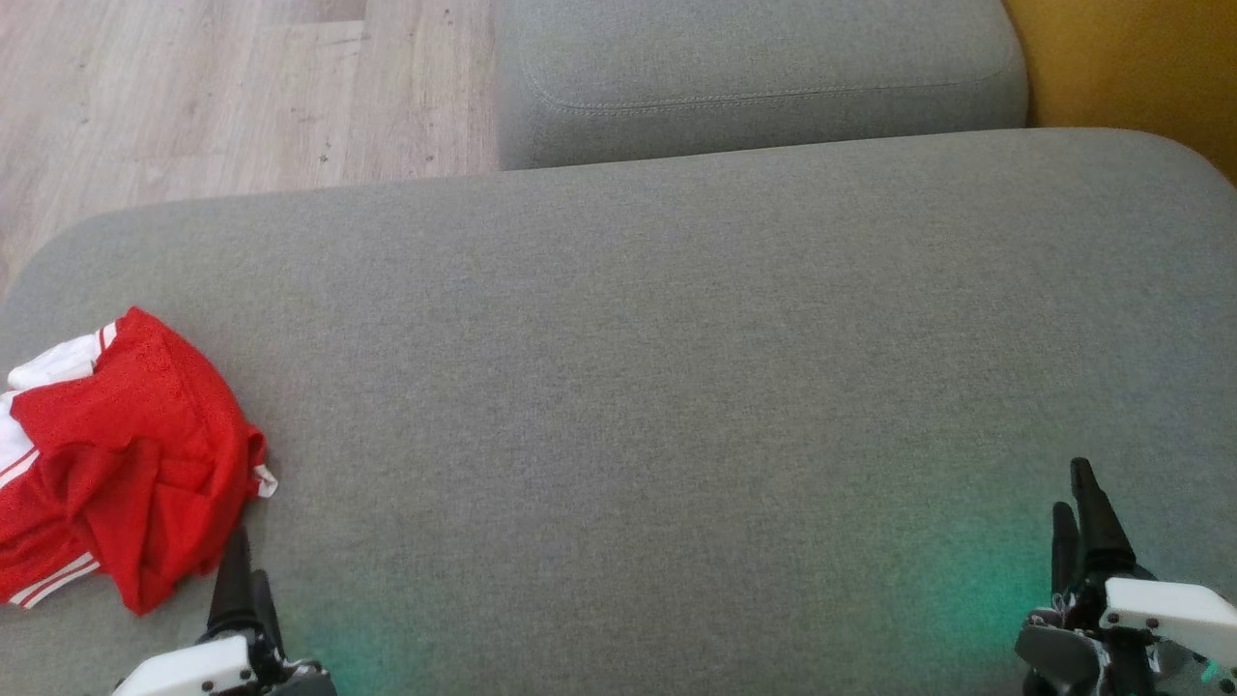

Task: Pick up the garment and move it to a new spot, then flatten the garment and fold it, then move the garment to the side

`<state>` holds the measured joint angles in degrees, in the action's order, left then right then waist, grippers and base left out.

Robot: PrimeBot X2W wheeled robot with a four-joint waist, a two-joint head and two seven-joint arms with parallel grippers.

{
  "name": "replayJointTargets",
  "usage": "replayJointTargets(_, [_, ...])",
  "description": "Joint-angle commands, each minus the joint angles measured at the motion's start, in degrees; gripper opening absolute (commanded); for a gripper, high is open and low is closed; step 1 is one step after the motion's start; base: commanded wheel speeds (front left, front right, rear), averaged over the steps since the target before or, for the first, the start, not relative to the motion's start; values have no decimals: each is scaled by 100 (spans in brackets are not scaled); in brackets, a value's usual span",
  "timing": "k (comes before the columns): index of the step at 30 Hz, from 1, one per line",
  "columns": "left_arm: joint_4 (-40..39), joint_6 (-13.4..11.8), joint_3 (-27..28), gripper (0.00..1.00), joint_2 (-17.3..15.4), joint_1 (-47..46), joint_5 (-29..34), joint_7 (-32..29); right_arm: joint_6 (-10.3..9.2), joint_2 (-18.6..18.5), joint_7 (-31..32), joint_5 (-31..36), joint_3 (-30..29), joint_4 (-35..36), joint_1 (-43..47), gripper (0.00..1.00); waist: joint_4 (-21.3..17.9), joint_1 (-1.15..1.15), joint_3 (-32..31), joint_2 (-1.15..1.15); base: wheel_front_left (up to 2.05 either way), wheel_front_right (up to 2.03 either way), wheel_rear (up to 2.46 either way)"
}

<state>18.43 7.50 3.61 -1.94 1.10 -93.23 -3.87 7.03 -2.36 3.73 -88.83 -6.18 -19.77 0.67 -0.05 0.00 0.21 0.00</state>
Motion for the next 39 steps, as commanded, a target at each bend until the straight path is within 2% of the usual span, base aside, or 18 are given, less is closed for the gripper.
replayJointTargets(1, [-189,4,79,100,-42,-195,6,75,7,-18,-79,122,18,245,-236,100,7,0,-1,0,0,0,0])
replayJointTargets(10, [-235,3,187,100,-46,-234,177,211,10,-21,-214,630,18,379,-271,100,33,0,-5,0,0,0,0])
replayJointTargets(19, [-536,3,320,100,-50,-257,810,364,13,-23,-365,1708,84,686,-319,100,56,0,-9,0,0,0,0])
replayJointTargets(29, [-1088,-19,246,100,-56,-282,2155,551,17,-27,-550,3323,246,1135,-361,100,70,0,11,0,0,0,0])
replayJointTargets(39, [-1514,-248,-201,100,-60,-268,3531,721,21,-30,-719,4451,479,1260,-362,100,56,0,33,0,0,0,0])
